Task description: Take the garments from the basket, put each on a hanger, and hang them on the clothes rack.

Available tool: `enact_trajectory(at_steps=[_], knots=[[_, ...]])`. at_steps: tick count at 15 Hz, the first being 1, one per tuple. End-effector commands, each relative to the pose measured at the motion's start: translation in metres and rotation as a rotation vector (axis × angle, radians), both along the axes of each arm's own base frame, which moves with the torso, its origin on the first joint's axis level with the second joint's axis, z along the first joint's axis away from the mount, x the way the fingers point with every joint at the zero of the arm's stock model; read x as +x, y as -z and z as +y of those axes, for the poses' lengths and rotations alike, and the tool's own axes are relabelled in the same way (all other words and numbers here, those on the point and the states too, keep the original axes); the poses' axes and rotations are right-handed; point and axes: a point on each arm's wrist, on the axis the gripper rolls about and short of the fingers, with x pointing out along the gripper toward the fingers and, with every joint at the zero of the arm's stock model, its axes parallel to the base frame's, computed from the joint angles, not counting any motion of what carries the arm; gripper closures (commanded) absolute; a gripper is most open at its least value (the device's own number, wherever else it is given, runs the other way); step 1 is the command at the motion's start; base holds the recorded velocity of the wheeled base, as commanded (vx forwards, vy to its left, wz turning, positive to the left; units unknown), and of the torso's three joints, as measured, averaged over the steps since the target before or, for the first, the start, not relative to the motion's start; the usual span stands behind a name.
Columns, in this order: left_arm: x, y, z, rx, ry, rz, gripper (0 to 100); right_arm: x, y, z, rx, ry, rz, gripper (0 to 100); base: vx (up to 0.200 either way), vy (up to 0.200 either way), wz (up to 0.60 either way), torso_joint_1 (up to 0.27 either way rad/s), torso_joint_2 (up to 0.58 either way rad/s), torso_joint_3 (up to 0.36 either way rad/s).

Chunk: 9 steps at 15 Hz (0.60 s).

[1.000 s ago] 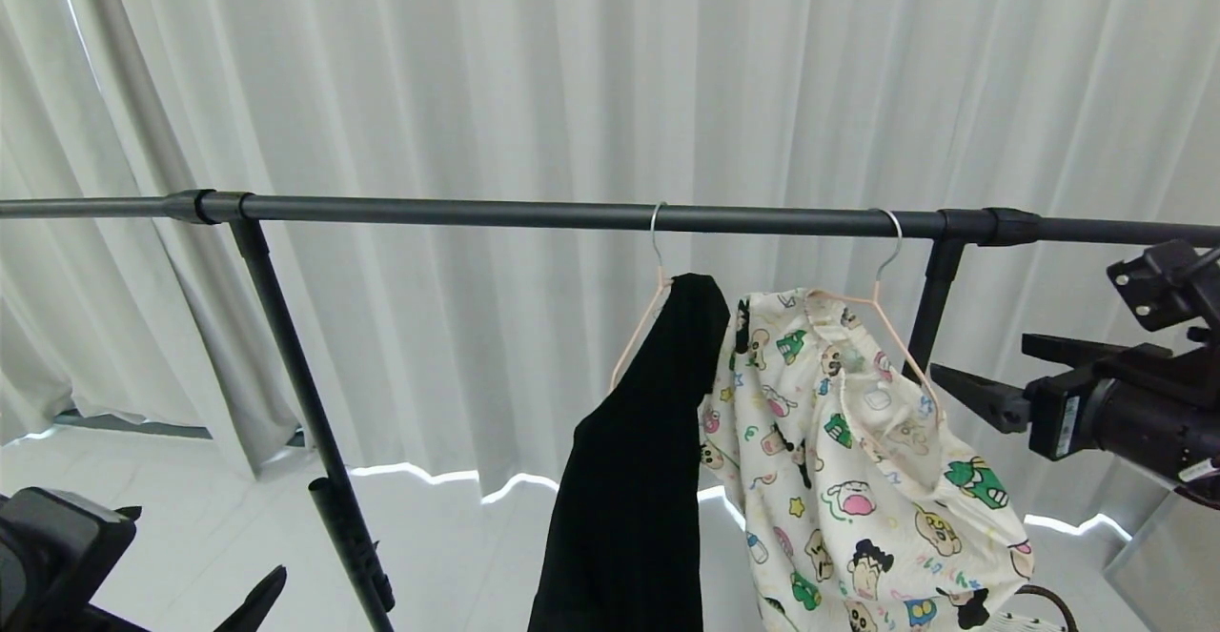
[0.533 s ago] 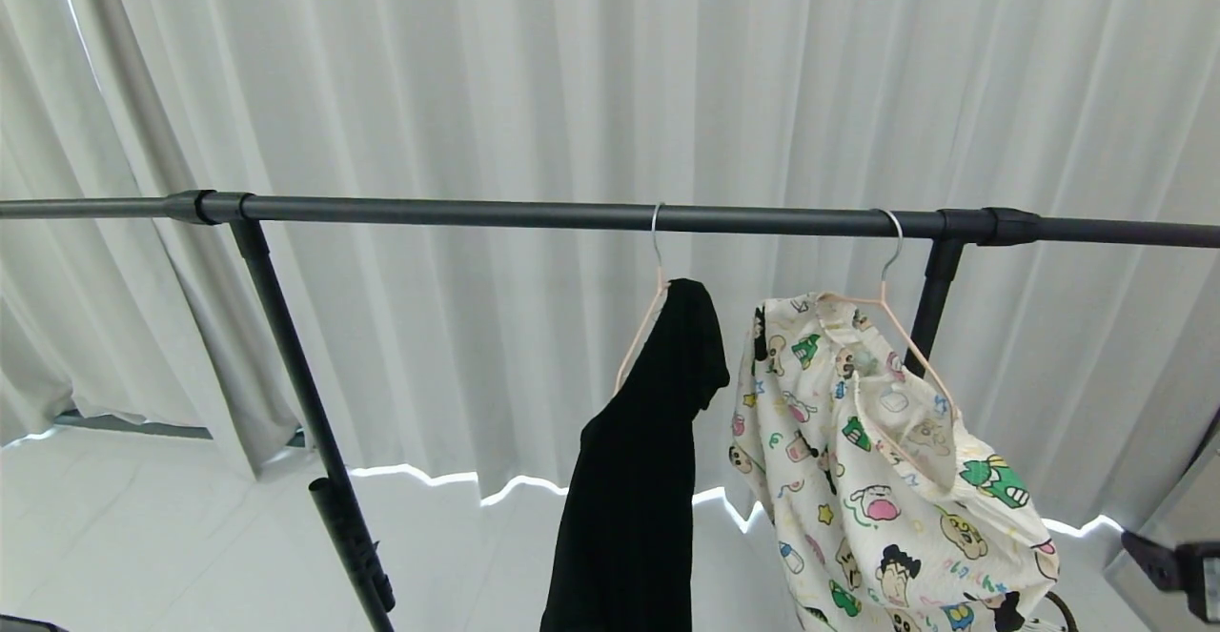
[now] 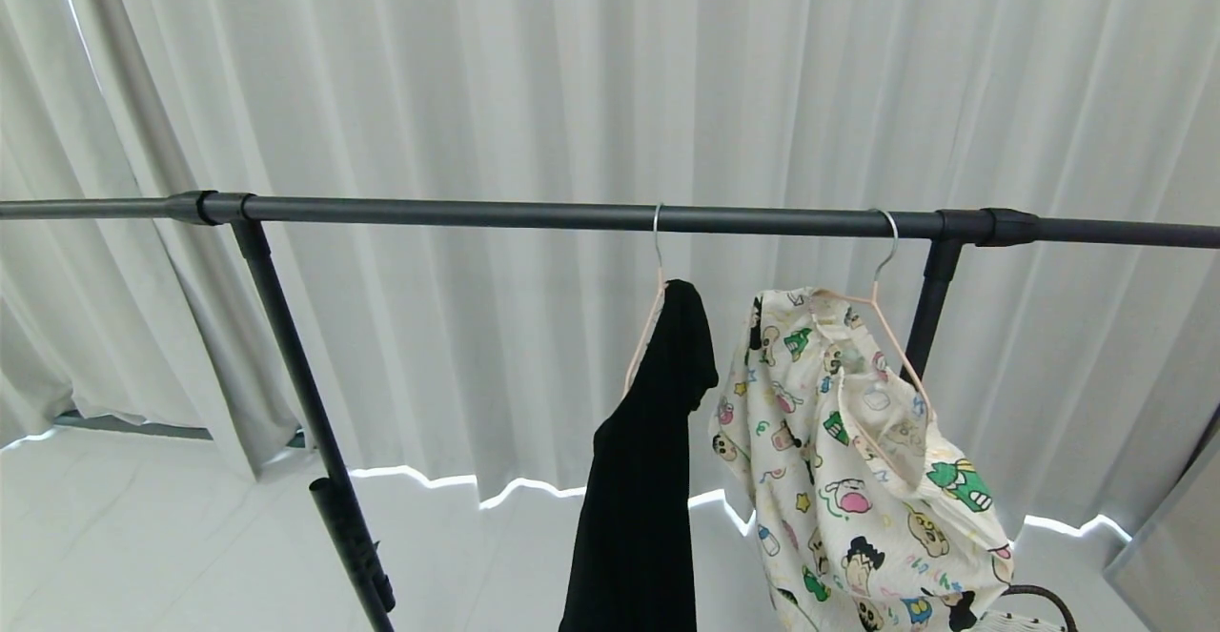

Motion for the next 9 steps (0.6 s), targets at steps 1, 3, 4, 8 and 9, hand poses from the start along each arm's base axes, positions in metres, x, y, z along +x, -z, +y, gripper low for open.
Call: enact_trajectory(at_steps=[1, 3, 4, 8, 9], knots=[[-0.0036, -0.0010, -0.0022, -0.002, 0.102, -0.047, 0, -0.0092, -0.0015, 0.0014, 0.016, -0.016, -0.107, 0, 0.000, 0.000, 0.00, 0.000, 0.00, 0.000], [-0.0046, -0.0013, -0.0031, -0.003, 0.153, -0.061, 0, -0.0102, -0.0014, 0.0010, 0.037, 0.022, -0.121, 0, 0.000, 0.000, 0.00, 0.000, 0.00, 0.000], [-0.0044, -0.0012, -0.0032, -0.003, 0.154, -0.058, 0, -0.0103, -0.0013, 0.0008, 0.036, 0.034, -0.121, 0, 0.000, 0.000, 0.00, 0.000, 0.00, 0.000], [-0.0047, -0.0008, -0.0013, -0.021, 0.051, -0.067, 0, -0.0099, -0.0012, 0.0015, 0.039, 0.004, -0.117, 0, 0.000, 0.000, 0.00, 0.000, 0.00, 0.000], [-0.0049, -0.0009, -0.0009, -0.014, 0.032, -0.071, 0, -0.0098, -0.0012, 0.0017, 0.038, -0.001, -0.117, 0, -0.200, 0.000, 0.00, 0.007, 0.01, 0.012]])
